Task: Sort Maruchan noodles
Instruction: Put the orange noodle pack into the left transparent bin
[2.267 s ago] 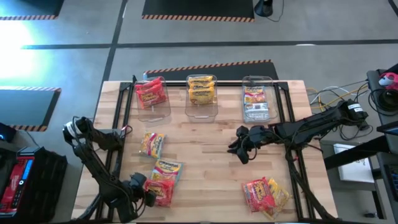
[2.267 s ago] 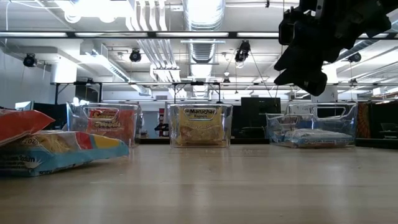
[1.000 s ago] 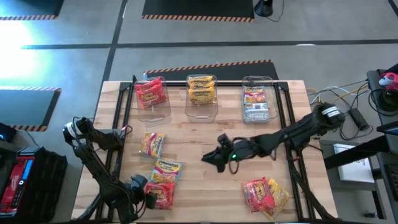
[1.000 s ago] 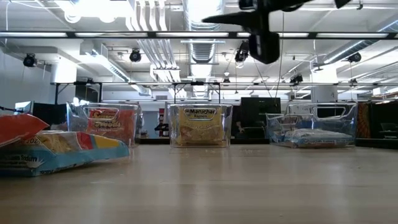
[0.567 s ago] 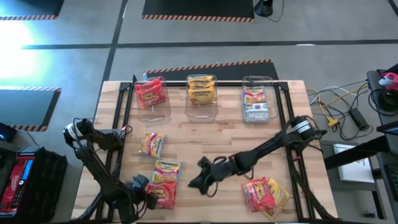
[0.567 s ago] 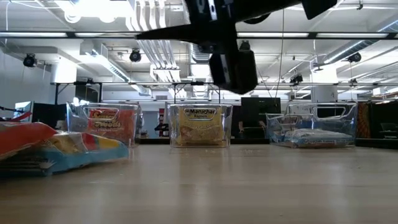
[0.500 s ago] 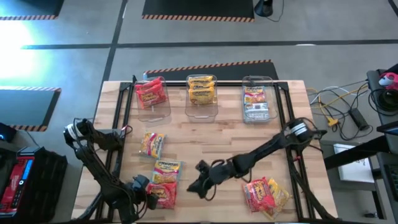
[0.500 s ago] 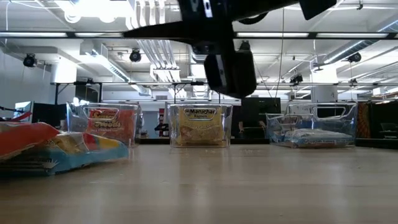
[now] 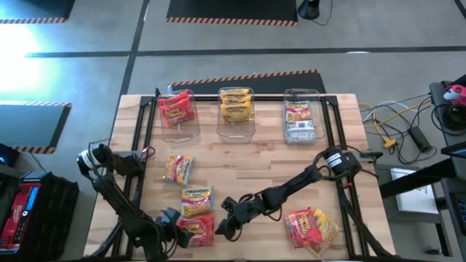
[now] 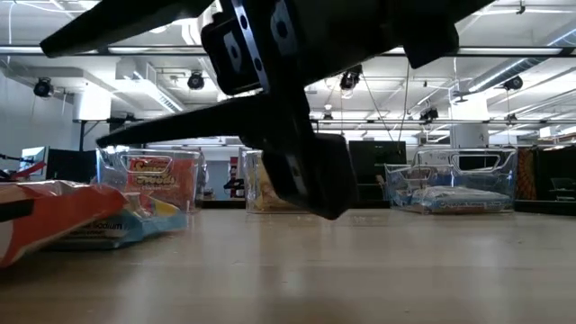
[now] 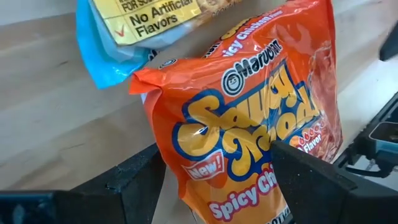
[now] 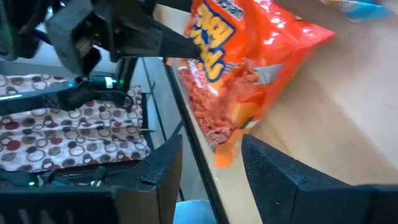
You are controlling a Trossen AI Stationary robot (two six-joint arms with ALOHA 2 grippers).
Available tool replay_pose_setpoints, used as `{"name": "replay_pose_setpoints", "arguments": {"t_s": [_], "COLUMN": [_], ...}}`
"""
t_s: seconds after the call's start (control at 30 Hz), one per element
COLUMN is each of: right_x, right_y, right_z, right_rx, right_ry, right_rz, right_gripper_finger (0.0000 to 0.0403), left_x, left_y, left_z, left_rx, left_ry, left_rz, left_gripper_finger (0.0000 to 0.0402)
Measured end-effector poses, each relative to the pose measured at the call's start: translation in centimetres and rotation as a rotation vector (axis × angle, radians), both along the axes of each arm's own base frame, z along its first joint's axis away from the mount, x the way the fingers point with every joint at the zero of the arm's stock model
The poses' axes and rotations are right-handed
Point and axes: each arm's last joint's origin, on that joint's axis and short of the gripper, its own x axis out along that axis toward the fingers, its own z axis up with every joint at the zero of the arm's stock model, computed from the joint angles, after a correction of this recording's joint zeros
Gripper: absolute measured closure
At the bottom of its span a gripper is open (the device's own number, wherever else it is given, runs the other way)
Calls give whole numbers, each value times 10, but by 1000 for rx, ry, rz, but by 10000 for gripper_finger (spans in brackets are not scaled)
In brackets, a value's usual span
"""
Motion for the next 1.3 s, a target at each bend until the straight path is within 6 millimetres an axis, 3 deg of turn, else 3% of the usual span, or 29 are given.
{"name": "replay_pose_setpoints", "arguments": {"t_s": [0.4,1.3], "right_x": [-5,1], "right_y": [-3,-30], "right_z": [-8,-15], "right_rx": [-63,-180], "right_ry": [100,137], "right_rz": [6,-25], "right_gripper_finger": [192,190], "left_x": [11,42], "left_y": [4,18], "left_z": [0,2], "left_rx": [9,48], "left_ry": [-12,-56], "left_rz": [-13,-72], "left_gripper_finger": [134,135]}}
